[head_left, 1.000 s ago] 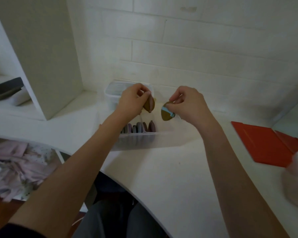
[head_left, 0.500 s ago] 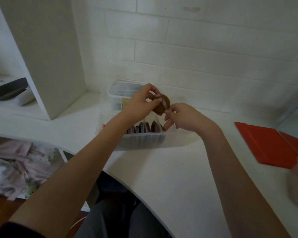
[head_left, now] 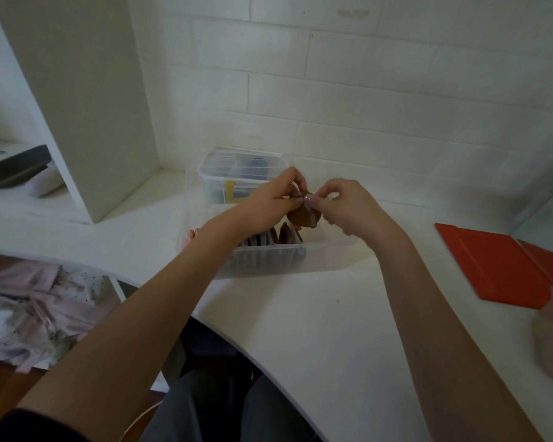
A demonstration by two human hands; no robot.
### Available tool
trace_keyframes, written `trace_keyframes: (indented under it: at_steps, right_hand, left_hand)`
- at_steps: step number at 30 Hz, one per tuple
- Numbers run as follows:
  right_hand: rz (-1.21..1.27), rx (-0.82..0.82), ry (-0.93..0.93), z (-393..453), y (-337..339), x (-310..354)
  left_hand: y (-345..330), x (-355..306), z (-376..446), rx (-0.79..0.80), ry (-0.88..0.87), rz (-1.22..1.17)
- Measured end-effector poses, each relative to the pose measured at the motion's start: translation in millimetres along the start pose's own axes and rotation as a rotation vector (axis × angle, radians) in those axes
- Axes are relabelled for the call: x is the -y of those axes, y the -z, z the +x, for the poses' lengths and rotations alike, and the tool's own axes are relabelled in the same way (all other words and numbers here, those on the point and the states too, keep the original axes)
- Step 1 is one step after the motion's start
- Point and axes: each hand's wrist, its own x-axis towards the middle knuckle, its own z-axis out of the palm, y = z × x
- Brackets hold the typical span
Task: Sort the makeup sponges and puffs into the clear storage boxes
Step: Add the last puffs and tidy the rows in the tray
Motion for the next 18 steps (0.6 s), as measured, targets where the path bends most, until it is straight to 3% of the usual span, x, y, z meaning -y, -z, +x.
trace_keyframes:
  at_steps: [5, 10, 13, 18]
  right_hand:
    - [0.048, -0.09, 0.018, -3, 12, 7]
    - [-0.25, 0.075, 0.016, -8, 0, 14]
    - [-0.457, 0.045, -0.001, -8, -12, 15]
    - [-0.49, 0.152, 0.005, -7, -8, 15]
  left_hand:
    - [-2, -3, 1, -0.016, 0.075, -0.005]
    - [-3, -3, 0, -0.076, 0.043, 0.096]
    - [-5, -2, 1, -0.072, 0.006, 0.216]
    - [-5, -2, 1, -0.072, -0.025, 0.38]
